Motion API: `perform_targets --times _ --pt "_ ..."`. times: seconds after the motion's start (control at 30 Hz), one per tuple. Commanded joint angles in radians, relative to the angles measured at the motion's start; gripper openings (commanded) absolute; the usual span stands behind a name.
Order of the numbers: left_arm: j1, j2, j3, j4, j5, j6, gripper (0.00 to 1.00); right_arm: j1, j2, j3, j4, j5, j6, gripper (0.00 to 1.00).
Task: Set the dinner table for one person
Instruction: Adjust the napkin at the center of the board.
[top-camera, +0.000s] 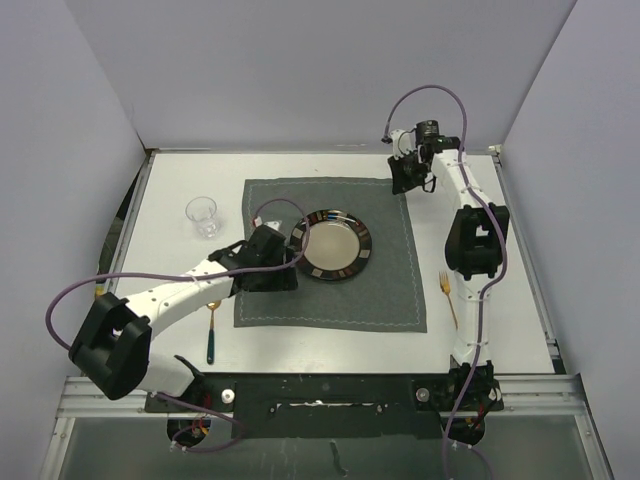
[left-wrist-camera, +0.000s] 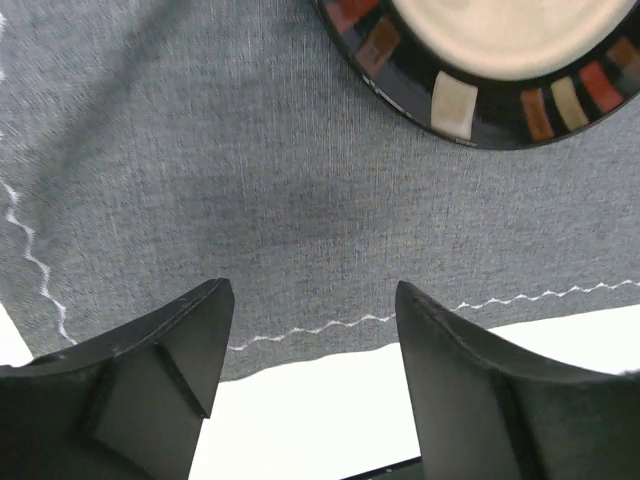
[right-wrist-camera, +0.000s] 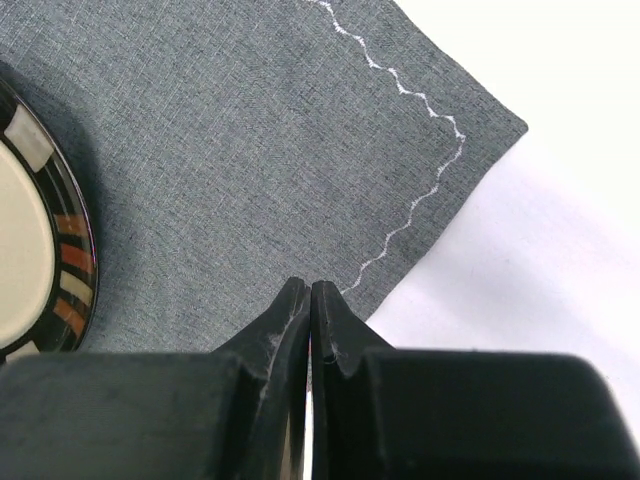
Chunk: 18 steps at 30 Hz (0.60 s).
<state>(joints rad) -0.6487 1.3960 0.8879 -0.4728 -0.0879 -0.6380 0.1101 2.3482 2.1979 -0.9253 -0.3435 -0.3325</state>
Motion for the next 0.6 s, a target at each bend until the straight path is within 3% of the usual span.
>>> perform_targets --times 0.0,0.07,0.13,0.33,0.57 --pt "-0.037 -0.048 -0.018 0.080 -0.061 -0.095 0.57 0.009 -0.038 -0.005 0.027 -0.017 -0.011 0.00" --pt "-0.050 -0.024 -0.017 0.078 -0.067 -0.112 0.44 0.010 -0.051 -0.034 0.050 -0.011 -0.024 0.00" --pt "-0.063 0.001 -0.003 0.067 -0.073 -0.124 0.39 0.010 -0.057 -0.079 0.066 -0.001 -0.036 0.00" --pt "-0.092 0.064 0.025 0.001 -0.107 -0.172 0.38 0.006 -0.049 -0.111 0.121 0.023 -0.058 0.00" --pt "-0.099 0.118 0.011 0.030 -0.065 -0.219 0.37 0.003 0.023 -0.062 0.149 0.044 -0.073 0.00"
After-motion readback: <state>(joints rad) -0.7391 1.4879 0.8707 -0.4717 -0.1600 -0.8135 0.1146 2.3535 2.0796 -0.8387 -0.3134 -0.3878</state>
